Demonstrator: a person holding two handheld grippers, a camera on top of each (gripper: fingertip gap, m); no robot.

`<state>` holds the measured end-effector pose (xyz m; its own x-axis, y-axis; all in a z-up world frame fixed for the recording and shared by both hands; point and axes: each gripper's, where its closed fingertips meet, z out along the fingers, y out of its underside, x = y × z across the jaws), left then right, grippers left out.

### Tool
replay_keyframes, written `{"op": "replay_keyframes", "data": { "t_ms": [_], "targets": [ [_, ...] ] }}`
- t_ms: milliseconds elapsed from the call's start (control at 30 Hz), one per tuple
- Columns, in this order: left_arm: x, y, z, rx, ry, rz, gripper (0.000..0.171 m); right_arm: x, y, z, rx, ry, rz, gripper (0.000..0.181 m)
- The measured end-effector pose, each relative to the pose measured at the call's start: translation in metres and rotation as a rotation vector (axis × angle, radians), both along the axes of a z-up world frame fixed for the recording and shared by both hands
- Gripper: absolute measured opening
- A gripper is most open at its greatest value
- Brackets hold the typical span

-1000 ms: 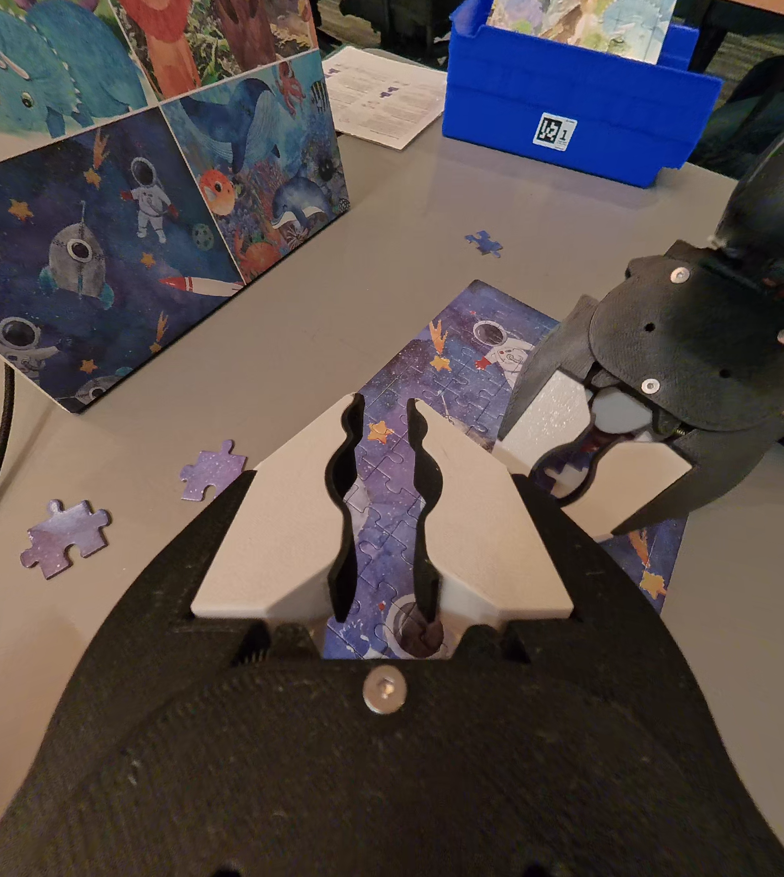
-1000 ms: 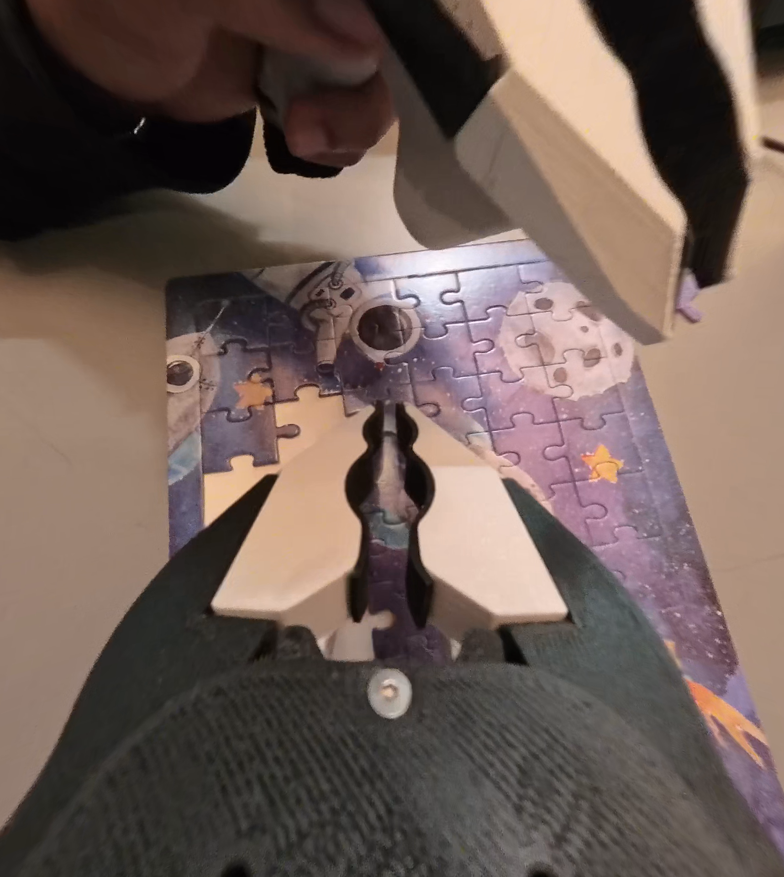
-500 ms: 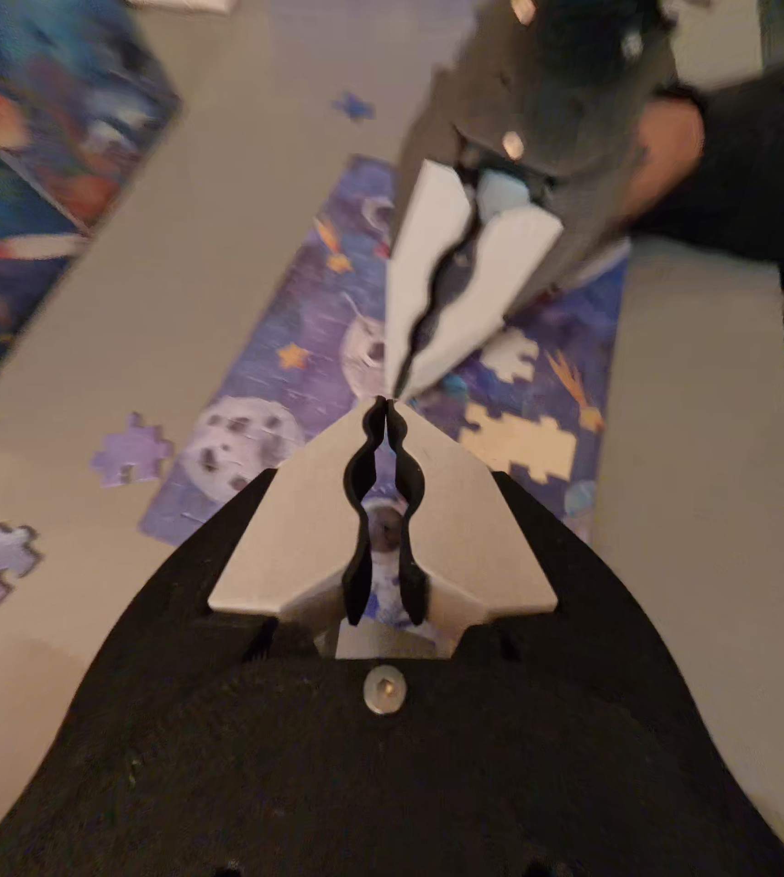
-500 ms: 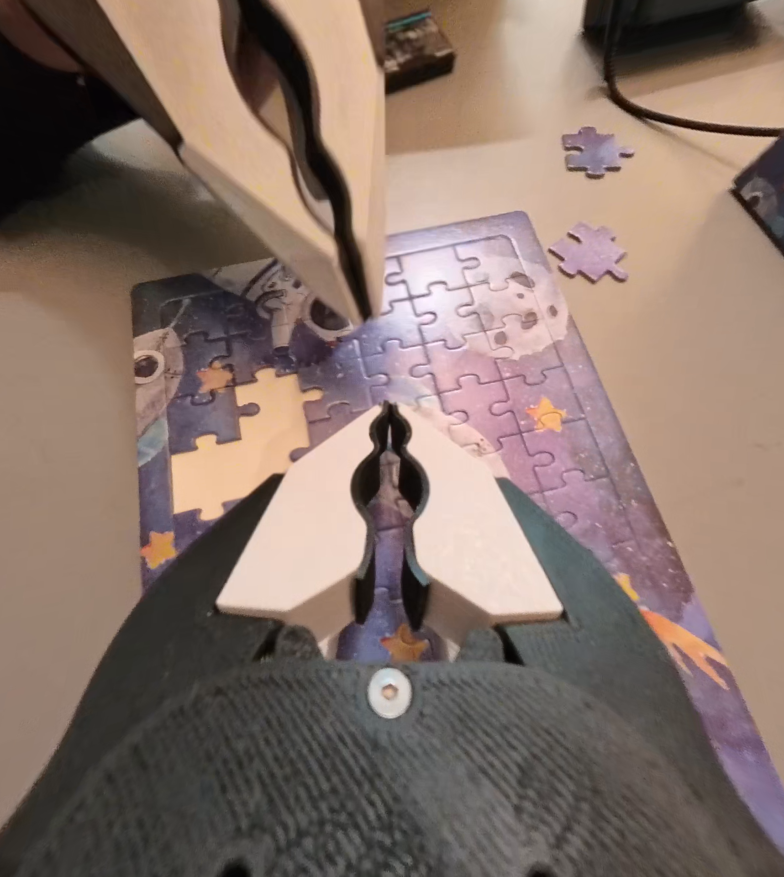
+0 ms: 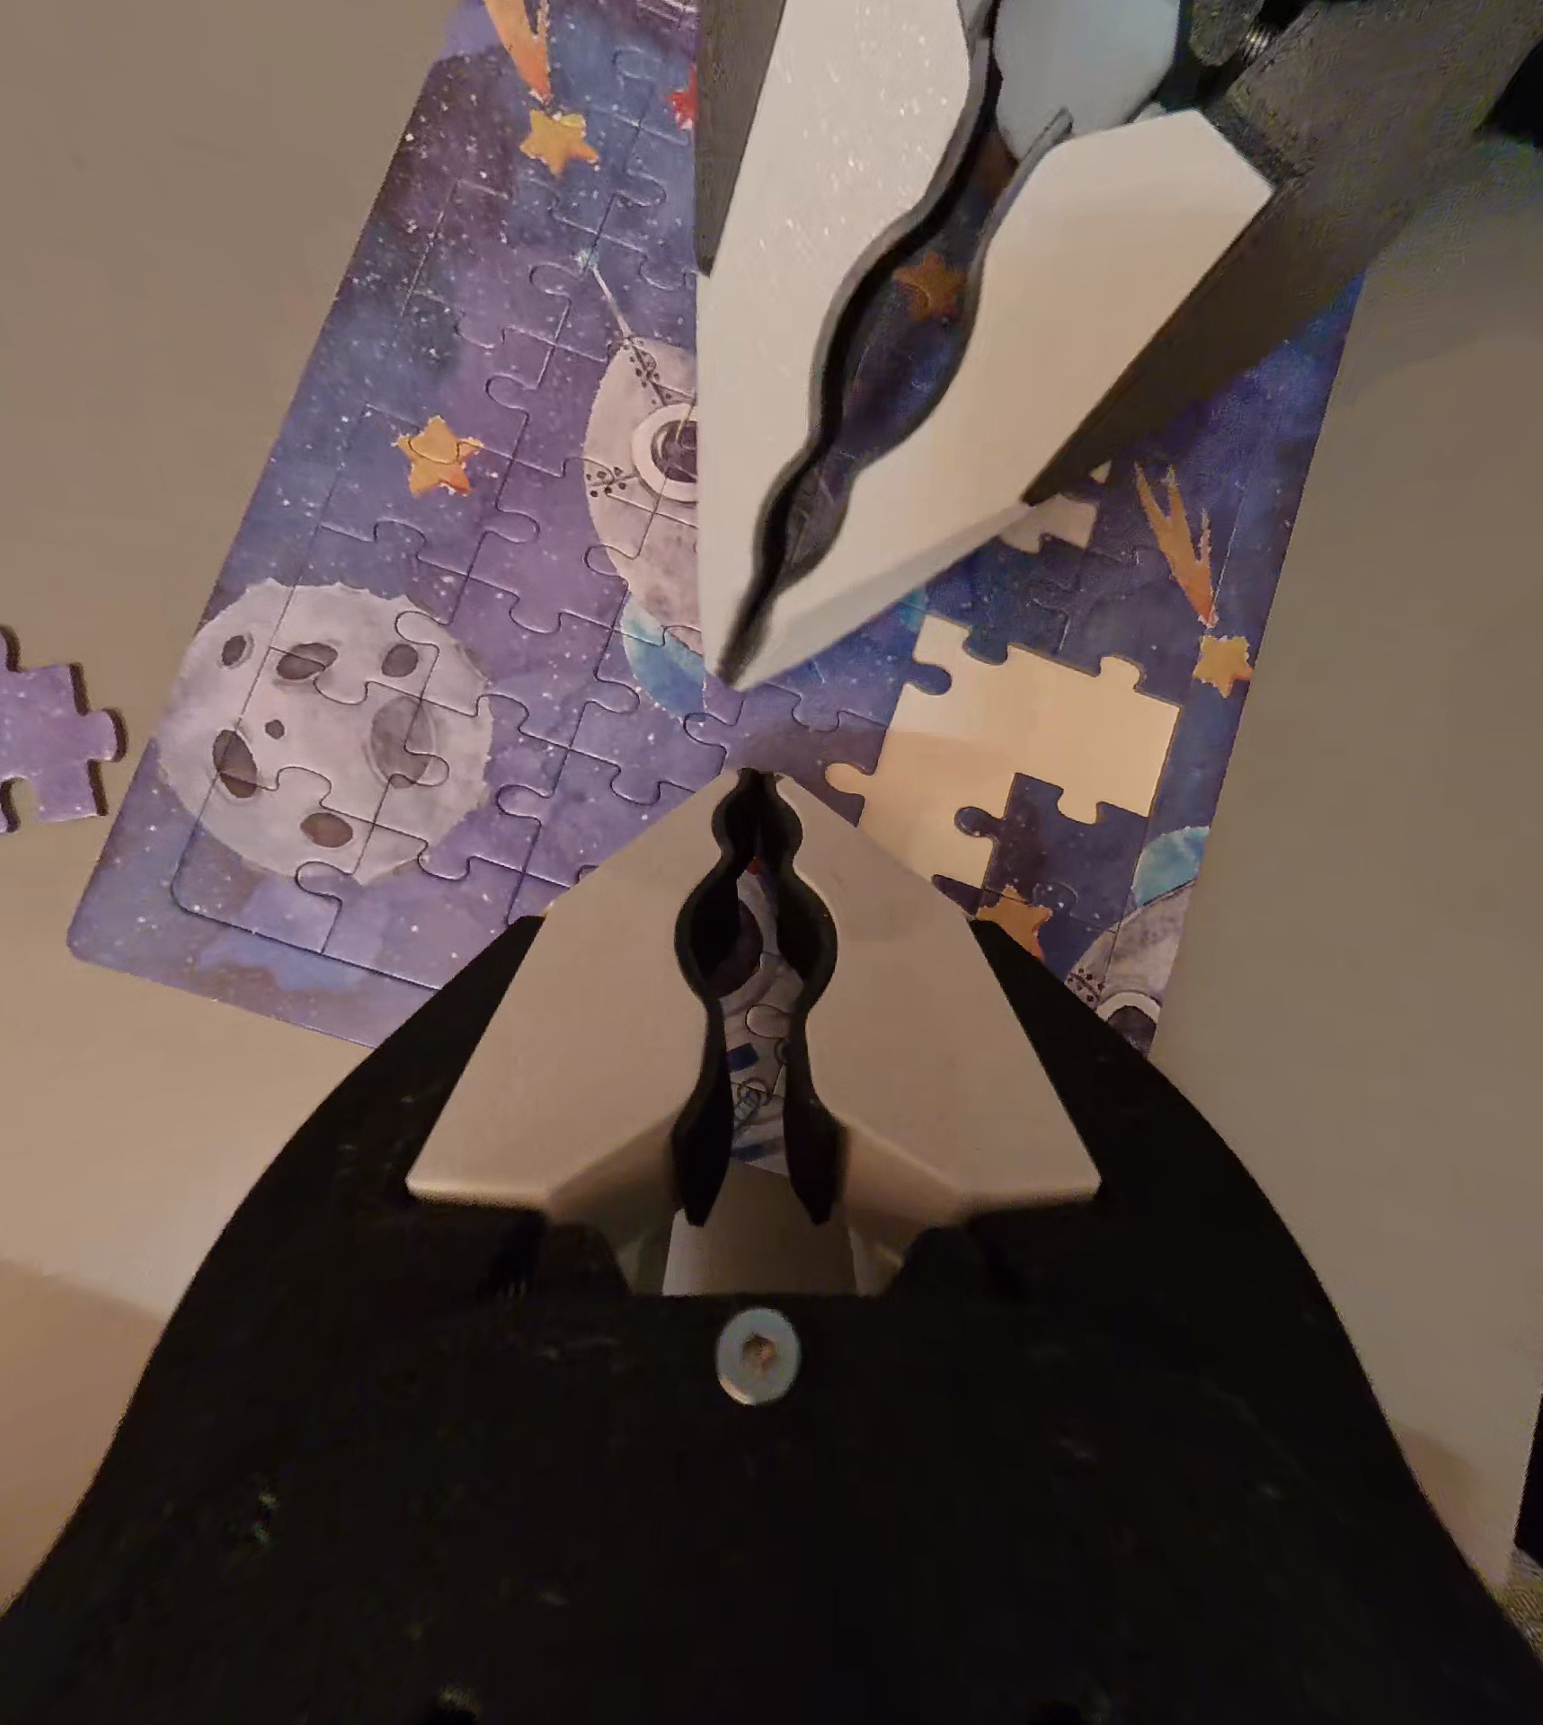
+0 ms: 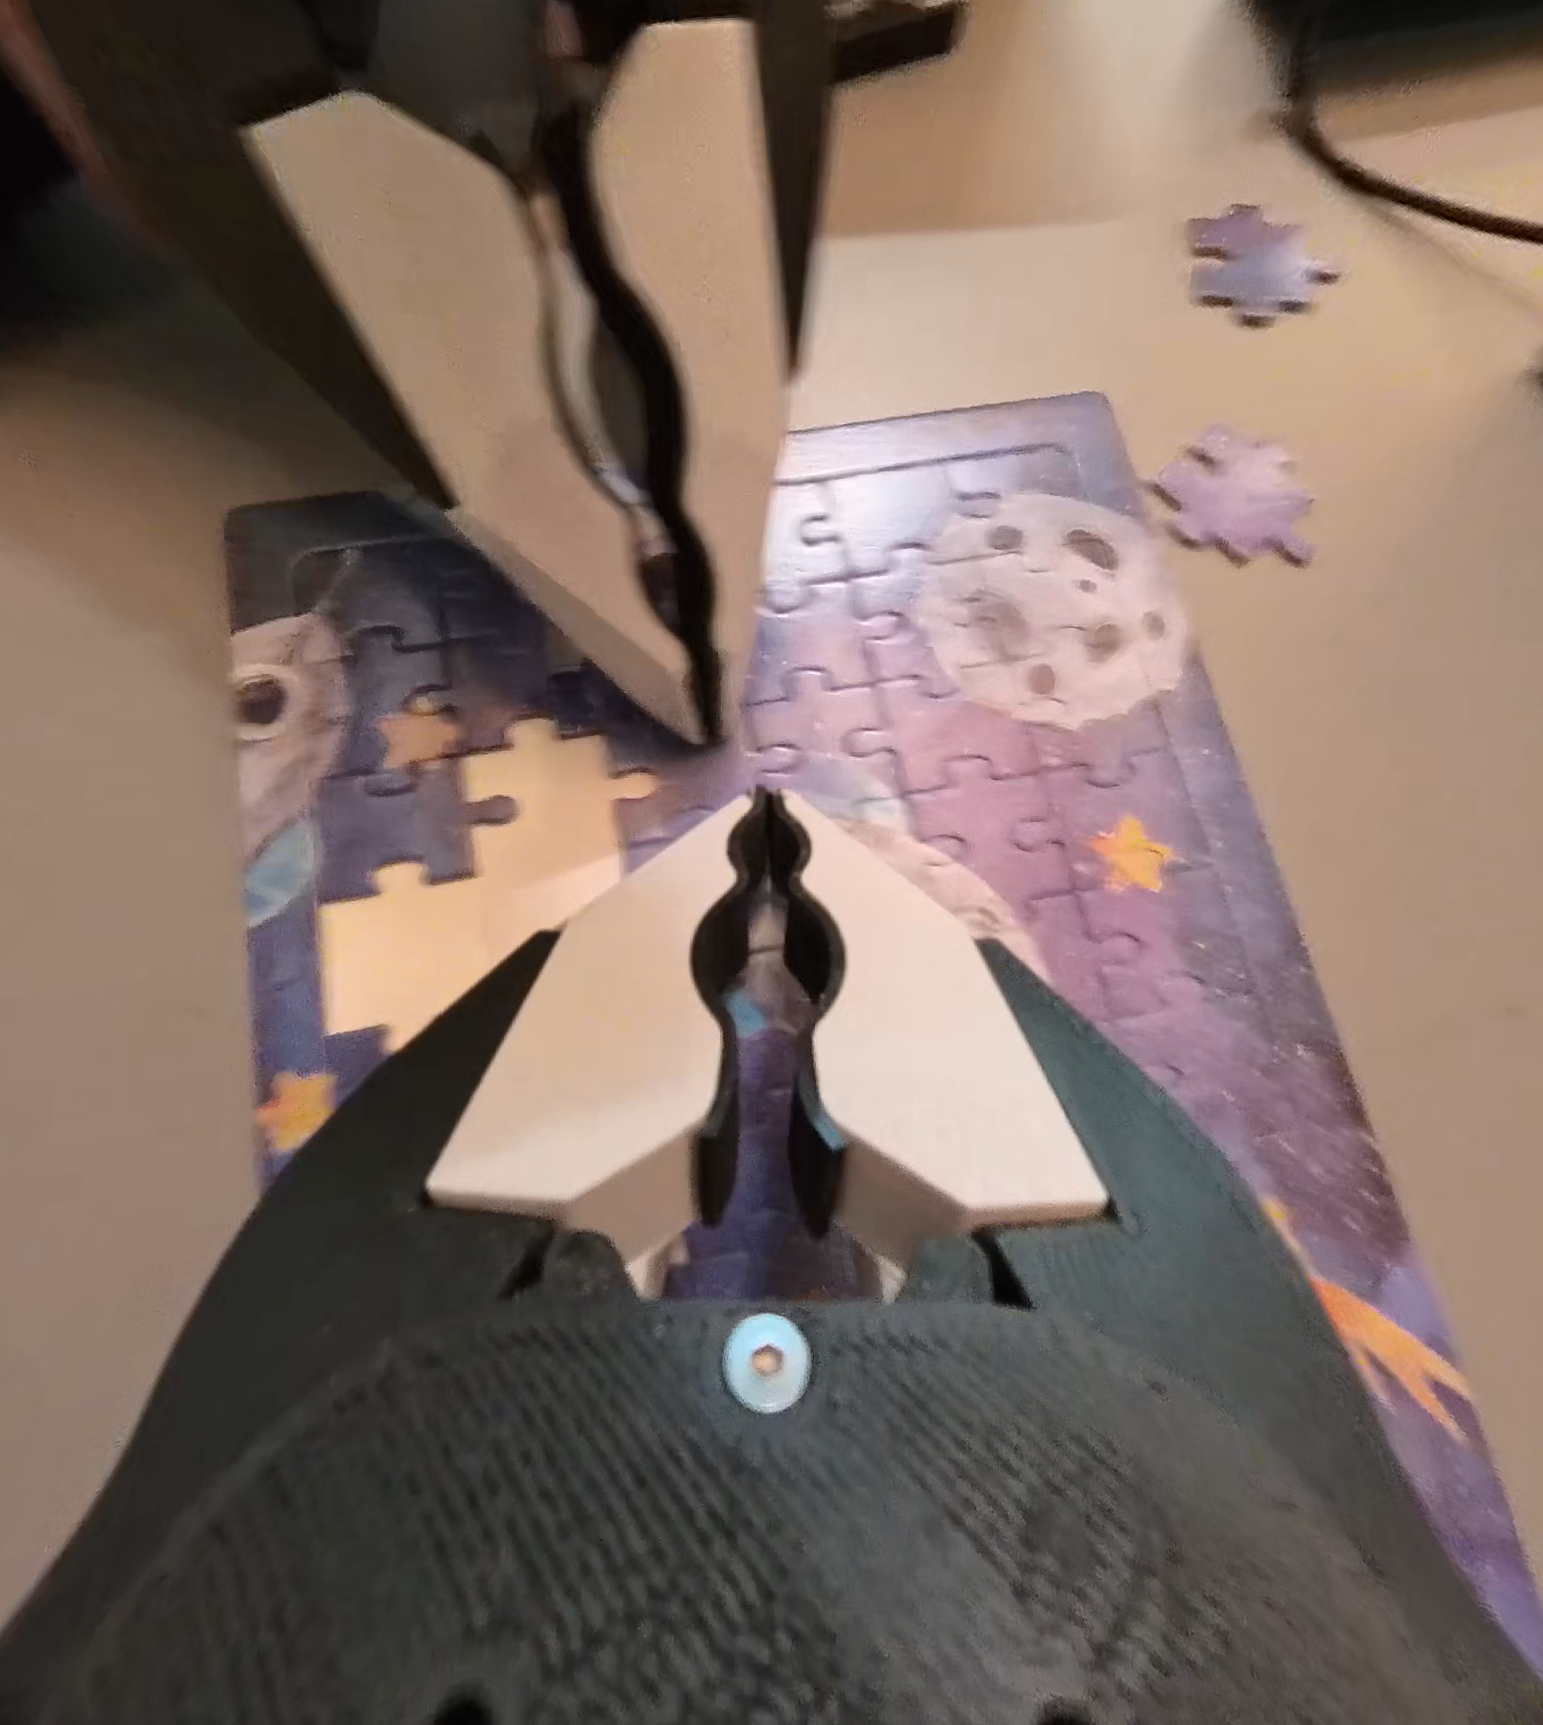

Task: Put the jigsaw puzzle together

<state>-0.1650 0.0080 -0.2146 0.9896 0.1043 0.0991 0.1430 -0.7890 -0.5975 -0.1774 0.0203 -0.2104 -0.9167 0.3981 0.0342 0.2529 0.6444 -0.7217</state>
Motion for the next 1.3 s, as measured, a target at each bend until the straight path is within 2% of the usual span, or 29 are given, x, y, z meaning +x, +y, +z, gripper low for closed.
{"op": "replay_keyframes", "data": {
  "t_ms": [67, 133, 167, 233, 300, 333, 400, 467, 567, 667, 733, 833, 900, 933, 1033, 1100, 1133, 1233, 1300],
  "targets": [
    [0.0, 0.0, 0.0, -0.003, 0.004, -0.001, 0.0, 0.018, -0.009, 0.0, -0.047, -0.093, 0.095, 0.0],
    [0.0, 0.0, 0.0, -0.005, 0.0, -0.001, 0.0, 0.0, -0.001, 0.0, -0.017, -0.04, -0.008, 0.0],
    [0.0, 0.0, 0.0, -0.005, 0.0, 0.0, 0.0, 0.0, -0.001, 0.0, -0.004, -0.03, -0.002, 0.0],
    [0.0, 0.0, 0.0, -0.007, 0.001, 0.0, 0.0, 0.019, -0.01, 0.0, -0.035, -0.118, 0.093, 0.0],
    [0.0, 0.0, 0.0, -0.008, -0.002, 0.001, 0.0, -0.002, 0.0, -0.001, 0.013, -0.033, -0.03, 0.0],
    [0.0, 0.0, 0.0, -0.006, -0.004, 0.002, 0.0, -0.005, 0.003, -0.001, 0.036, -0.007, -0.038, 0.0],
    [0.0, 0.0, 0.0, -0.003, -0.012, 0.003, 0.0, 0.006, -0.006, -0.001, -0.002, -0.088, 0.022, 0.0],
    [0.0, 0.0, 0.0, -0.001, -0.039, 0.015, 0.0, -0.012, 0.001, -0.001, 0.011, -0.042, -0.081, 0.0],
    [0.0, 0.0, 0.0, 0.003, -0.046, 0.018, 0.0, -0.001, -0.012, -0.001, -0.027, -0.111, -0.008, 0.0],
    [0.0, 0.0, 0.0, -0.003, -0.036, 0.015, 0.0, -0.018, -0.002, -0.001, 0.024, -0.027, -0.098, 0.0],
    [0.0, 0.0, 0.0, -0.008, -0.032, 0.014, 0.0, -0.003, -0.013, -0.001, -0.016, -0.098, -0.026, 0.0],
    [0.0, 0.0, 0.0, -0.011, -0.029, 0.013, 0.0, -0.02, -0.002, -0.001, 0.016, -0.042, -0.145, 0.0],
    [0.0, 0.0, 0.0, -0.012, -0.028, 0.013, 0.0, -0.004, -0.014, -0.001, -0.046, -0.134, -0.06, 0.0],
    [0.0, 0.0, 0.0, -0.012, -0.027, 0.012, 0.0, -0.003, -0.015, -0.001, -0.065, -0.165, -0.064, 0.0],
    [0.0, 0.0, 0.0, -0.007, -0.031, 0.012, 0.0, -0.022, 0.001, -0.001, 0.019, -0.039, -0.151, 0.0],
    [0.0, 0.0, 0.0, -0.003, -0.033, 0.009, 0.0, 0.003, -0.014, -0.001, -0.042, -0.151, -0.014, 0.0],
    [0.002, -0.001, 0.0, -0.006, -0.047, 0.001, 0.0, 0.009, -0.015, 0.0, -0.061, -0.19, 0.01, 0.0],
    [0.002, -0.001, 0.0, 0.005, -0.05, -0.001, 0.0, -0.006, 0.007, -0.001, 0.012, -0.06, -0.072, 0.0],
    [0.002, -0.001, 0.0, 0.004, -0.044, -0.007, 0.0, 0.018, -0.002, 0.0, -0.038, -0.123, 0.043, 0.0]
  ]
}}
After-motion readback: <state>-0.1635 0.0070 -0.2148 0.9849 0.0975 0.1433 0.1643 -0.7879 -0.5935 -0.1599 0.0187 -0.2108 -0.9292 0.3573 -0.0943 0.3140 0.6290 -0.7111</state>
